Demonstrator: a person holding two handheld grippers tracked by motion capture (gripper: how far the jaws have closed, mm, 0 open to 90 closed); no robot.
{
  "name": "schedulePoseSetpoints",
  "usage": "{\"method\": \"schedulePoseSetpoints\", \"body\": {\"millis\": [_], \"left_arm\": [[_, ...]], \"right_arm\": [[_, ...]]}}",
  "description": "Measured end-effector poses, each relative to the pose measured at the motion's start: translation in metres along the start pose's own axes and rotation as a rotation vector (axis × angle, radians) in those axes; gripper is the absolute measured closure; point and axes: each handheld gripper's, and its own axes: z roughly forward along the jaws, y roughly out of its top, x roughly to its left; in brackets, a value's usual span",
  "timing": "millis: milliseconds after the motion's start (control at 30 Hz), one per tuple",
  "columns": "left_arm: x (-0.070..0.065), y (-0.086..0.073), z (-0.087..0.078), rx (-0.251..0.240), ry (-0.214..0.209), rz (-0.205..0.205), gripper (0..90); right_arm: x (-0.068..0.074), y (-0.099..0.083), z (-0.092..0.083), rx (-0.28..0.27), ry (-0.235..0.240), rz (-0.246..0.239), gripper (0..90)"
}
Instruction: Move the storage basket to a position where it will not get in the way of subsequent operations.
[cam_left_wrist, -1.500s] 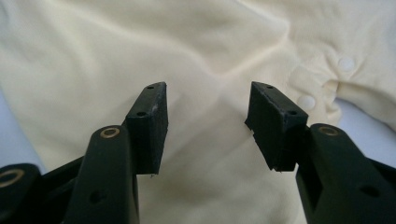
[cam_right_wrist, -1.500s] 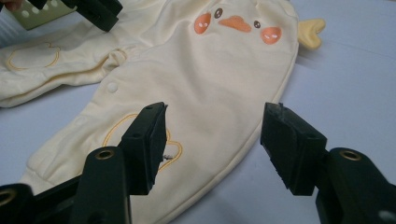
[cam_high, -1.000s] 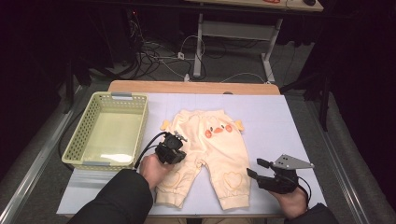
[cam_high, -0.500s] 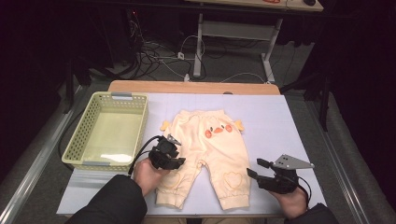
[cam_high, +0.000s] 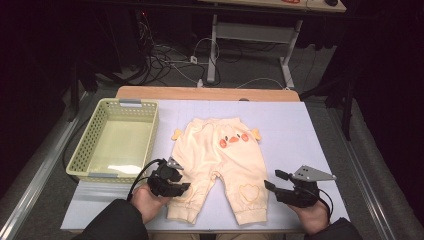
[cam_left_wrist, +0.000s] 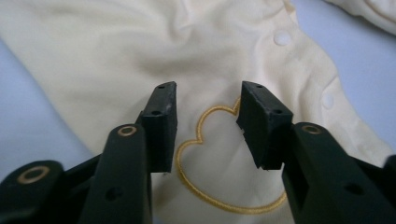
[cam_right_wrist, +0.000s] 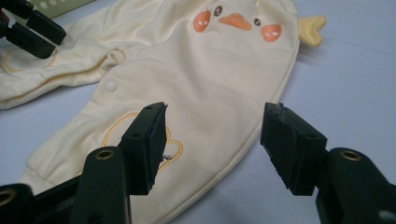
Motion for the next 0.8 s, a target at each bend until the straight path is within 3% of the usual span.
{"method": "schedulePoseSetpoints", "body": {"millis": [267,533,800], "left_arm": [[-0.004,0.0,0.001,0.01,0.003,0.031,82.3],[-0.005,-0.004,-0.006,0.014,-0.005,0.038,84.1],[-0.008,-0.014,-0.015,-0.03,-0.023,0.028,83.7]], "right_arm": [[0.0,0.0,0.0,0.001,-0.001,0.0,41.4],[0.0,0.0,0.0,-0.003,0.0,-0.001,41.4],[0.002,0.001,0.001,0.002,0.002,-0.005,42.3]]}}
